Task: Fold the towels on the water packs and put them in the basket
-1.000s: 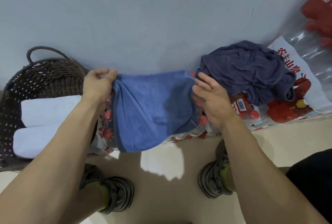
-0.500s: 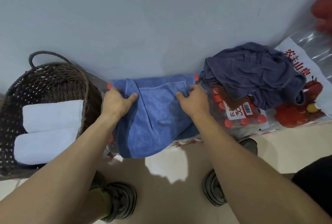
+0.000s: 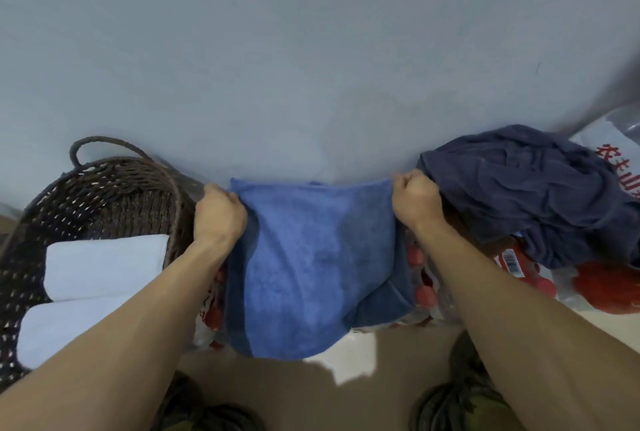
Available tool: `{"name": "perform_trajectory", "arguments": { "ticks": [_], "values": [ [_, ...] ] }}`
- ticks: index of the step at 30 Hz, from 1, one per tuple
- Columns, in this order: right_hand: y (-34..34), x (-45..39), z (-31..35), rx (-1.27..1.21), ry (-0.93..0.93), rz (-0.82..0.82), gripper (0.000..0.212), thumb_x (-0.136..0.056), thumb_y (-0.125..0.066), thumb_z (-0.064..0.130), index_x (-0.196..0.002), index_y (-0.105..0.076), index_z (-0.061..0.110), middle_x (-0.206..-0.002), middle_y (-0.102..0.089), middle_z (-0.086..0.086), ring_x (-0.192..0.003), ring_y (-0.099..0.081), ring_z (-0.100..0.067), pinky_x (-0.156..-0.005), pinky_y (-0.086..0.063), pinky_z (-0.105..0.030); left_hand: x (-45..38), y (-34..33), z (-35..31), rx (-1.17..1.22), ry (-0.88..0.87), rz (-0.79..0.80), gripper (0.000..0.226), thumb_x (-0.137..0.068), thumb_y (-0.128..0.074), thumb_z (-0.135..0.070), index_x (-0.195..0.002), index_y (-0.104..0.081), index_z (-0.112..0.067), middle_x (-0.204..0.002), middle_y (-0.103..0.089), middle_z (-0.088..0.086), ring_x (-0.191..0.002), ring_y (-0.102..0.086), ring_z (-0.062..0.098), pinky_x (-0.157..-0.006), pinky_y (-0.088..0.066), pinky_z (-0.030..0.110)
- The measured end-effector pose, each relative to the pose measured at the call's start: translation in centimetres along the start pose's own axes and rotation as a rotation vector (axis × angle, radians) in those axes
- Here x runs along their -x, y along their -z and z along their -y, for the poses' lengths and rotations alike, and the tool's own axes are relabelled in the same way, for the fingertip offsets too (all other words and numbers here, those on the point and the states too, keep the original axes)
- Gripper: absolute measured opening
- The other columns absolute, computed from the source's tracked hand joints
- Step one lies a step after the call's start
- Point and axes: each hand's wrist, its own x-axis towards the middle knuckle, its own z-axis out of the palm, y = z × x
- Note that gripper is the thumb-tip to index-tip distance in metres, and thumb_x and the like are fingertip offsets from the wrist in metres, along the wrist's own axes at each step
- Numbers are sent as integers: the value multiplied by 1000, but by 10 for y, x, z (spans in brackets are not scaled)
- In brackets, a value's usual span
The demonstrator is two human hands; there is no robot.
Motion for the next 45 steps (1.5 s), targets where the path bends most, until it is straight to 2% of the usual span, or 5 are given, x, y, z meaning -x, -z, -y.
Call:
{"name": "perform_trajectory", "arguments": {
  "ticks": [10, 24, 30, 42, 45],
  "values": [
    [-10, -19, 3, 266, 22, 166, 55, -90, -60, 51, -107, -64, -1, -113, -63, -22, -104, -63, -36, -83, -51, -36, -5, -6, -3, -230, -7, 63, 53, -99, -51, -30, -124, -36, 14, -111, -62, 32, -101, -61, 46, -73, -47, 42],
    [29, -2, -22, 94, 235, 396, 12, -88, -69, 20, -83, -68, 9, -79, -70, -10, -75, -62, -16, -76, -55, -36, 17, 3, 11, -311, -168, 86, 25, -88, -66, -26, -103, -58, -8, -103, -62, 21, -94, -58, 39, -77, -46, 40],
    [28, -2, -22, -378, 129, 260, 15, -89, -72, 26, -83, -71, 13, -79, -71, -6, -69, -63, -14, -63, -54, -28, 17, 7, 1, 305, -147, 91, 37, -84, -71, -7, -112, -49, -17, -93, -61, 0, -77, -59, 9, -72, -48, 20],
    [-3, -23, -33, -412, 21, 147, 45, -87, -72, 36, -72, -65, -5, -62, -58, -3, -62, -49, -11, -57, -43, -29, -9, -4, 6, 5, -171, -98, 41, -100, -48, -32, -68, -51, -5, -66, -55, 9, -70, -51, 30, -64, -34, 33],
    [-2, -31, -34, -352, 16, 162, 25, -88, -72, 31, -68, -72, 16, -63, -69, 16, -62, -60, -1, -60, -51, -19, -11, -9, 3, 29, -215, -163, 38, -99, -50, -31, -70, -52, -7, -65, -55, 6, -68, -49, 28, -64, -35, 33]
  ]
}}
